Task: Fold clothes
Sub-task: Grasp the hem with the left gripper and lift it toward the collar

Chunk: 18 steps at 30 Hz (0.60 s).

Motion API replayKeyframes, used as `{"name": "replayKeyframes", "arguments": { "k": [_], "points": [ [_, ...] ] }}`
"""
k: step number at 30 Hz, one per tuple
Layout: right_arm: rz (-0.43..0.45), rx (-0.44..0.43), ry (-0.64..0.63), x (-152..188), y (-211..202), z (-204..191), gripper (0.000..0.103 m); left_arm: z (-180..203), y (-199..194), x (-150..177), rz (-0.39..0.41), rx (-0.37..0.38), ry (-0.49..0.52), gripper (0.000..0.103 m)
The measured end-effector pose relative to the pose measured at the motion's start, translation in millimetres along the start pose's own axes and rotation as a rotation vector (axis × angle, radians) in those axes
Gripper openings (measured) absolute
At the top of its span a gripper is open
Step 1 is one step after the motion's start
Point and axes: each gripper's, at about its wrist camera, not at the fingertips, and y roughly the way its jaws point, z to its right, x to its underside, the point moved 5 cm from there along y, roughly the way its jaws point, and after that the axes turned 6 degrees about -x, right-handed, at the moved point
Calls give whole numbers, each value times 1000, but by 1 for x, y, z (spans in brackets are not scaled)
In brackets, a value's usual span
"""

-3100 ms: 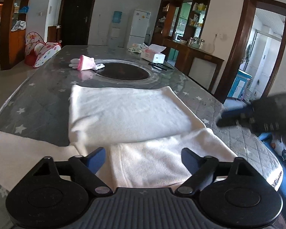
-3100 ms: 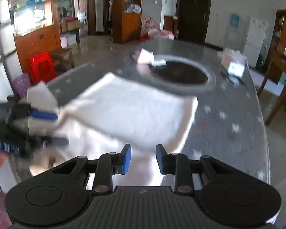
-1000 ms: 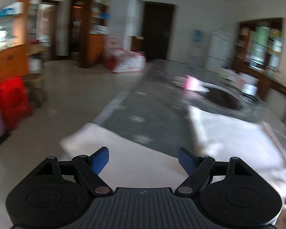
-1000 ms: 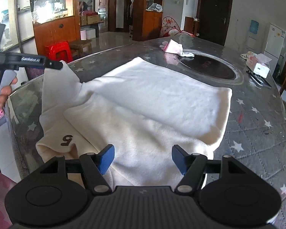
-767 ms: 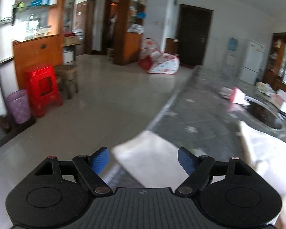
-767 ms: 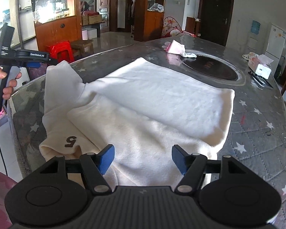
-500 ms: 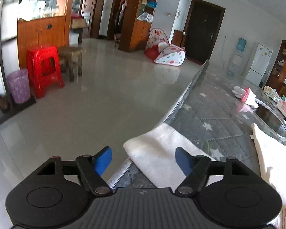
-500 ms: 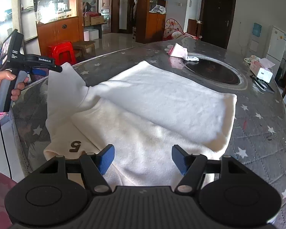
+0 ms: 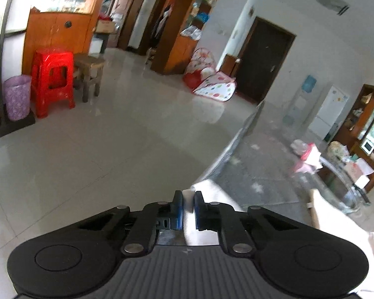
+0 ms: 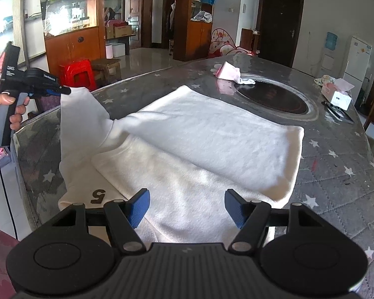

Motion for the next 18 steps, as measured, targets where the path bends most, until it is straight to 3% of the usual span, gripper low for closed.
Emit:
{"name": "replayKeyframes", "arguments": {
  "k": [3,7,12,18],
  "points": [
    [10,-5,10,-1,-3,1,68,16,-16,-3,19,61,18,8],
    [33,-6,29,-3,-9,4,68,59,-26,-7,11,196,67,8],
    [66,3,57,-6,-20,12,68,114,-49,0,-27,387,121,8],
    [94,31,105,-2,-32,29,68,181,-67,27,-96,562,213,7]
  ]
}}
